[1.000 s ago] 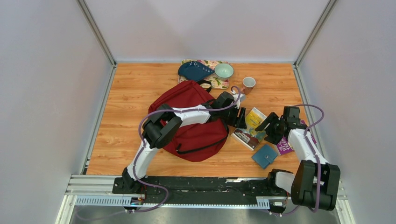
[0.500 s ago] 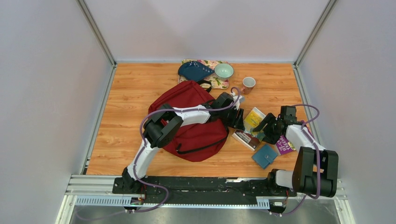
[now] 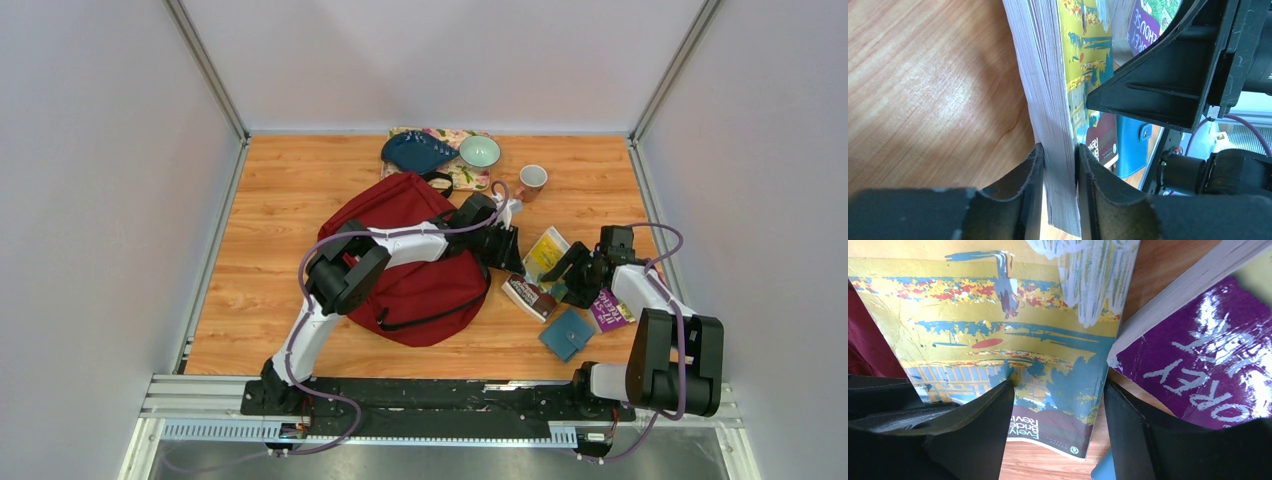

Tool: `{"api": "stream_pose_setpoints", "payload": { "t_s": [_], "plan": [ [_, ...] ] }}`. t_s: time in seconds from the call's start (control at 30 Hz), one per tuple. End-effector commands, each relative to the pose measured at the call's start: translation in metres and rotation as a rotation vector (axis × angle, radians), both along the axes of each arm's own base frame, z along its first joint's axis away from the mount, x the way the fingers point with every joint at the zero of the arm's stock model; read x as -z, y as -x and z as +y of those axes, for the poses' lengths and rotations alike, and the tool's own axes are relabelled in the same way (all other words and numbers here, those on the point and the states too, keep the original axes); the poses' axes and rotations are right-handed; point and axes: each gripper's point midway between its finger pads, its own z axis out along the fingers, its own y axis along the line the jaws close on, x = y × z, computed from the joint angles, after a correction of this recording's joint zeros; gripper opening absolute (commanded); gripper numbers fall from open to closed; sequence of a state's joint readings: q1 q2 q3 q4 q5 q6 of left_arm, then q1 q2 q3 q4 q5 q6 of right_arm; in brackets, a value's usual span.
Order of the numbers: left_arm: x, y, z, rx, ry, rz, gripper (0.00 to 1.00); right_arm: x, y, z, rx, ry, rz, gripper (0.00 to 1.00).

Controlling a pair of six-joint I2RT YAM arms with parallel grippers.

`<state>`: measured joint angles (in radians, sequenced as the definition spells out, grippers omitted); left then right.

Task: Pack the student bag
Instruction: Pick up the book from the center of the board.

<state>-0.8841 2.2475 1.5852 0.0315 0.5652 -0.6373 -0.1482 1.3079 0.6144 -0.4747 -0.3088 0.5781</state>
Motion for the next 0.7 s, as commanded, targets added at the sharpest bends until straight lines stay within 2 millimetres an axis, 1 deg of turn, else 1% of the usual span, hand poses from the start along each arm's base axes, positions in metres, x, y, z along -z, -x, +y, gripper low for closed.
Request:
{"api": "stream_pose_setpoints", "payload": {
  "t_s": [0.0,0.1,0.13,0.17,0.2,0.33,0.37,0.4,0.47,0.5,0.53,0.6,0.67],
  "plan": [
    [-0.042,0.022,-0.031,0.117,0.166,0.019,0.27,-0.017,-0.025,0.012,-0.043,-0.051,-0.099,0.68],
    [-0.036,0.025,-0.032,0.126,0.163,0.039,0.26,-0.018,-0.027,0.013,-0.047,-0.056,-0.103,0.68],
    [-0.036,0.025,-0.032,0.126,0.161,0.041,0.27,-0.019,-0.027,0.013,-0.049,-0.060,-0.103,0.68],
    [-0.036,0.025,-0.031,0.133,0.163,0.044,0.35,-0.020,-0.028,0.014,-0.051,-0.062,-0.108,0.68],
    [-0.035,0.025,-0.032,0.136,0.162,0.045,0.47,-0.021,-0.028,0.014,-0.052,-0.063,-0.113,0.68],
    [-0.035,0.029,-0.033,0.161,0.169,0.061,0.45,-0.023,-0.030,0.015,-0.055,-0.069,-0.119,0.68],
    [-0.035,0.030,-0.033,0.169,0.174,0.074,0.41,-0.023,-0.030,0.015,-0.055,-0.070,-0.120,0.68],
    [-0.035,0.031,-0.034,0.175,0.176,0.081,0.30,-0.024,-0.031,0.016,-0.057,-0.072,-0.124,0.68],
    [-0.035,0.034,-0.037,0.193,0.186,0.108,0.16,-0.025,-0.032,0.017,-0.059,-0.081,-0.128,0.68],
    [-0.034,0.034,-0.037,0.196,0.192,0.113,0.03,-0.025,-0.032,0.017,-0.059,-0.081,-0.128,0.68],
    [-0.034,0.036,-0.038,0.200,0.192,0.119,0.00,-0.025,-0.032,0.017,-0.060,-0.085,-0.129,0.68],
    [-0.041,0.034,-0.037,0.199,0.201,0.098,0.00,-0.027,-0.033,0.017,-0.062,-0.084,-0.134,0.68],
    [-0.042,0.031,-0.034,0.174,0.188,0.059,0.00,-0.030,-0.034,0.018,-0.066,-0.085,-0.138,0.68]
  ]
}}
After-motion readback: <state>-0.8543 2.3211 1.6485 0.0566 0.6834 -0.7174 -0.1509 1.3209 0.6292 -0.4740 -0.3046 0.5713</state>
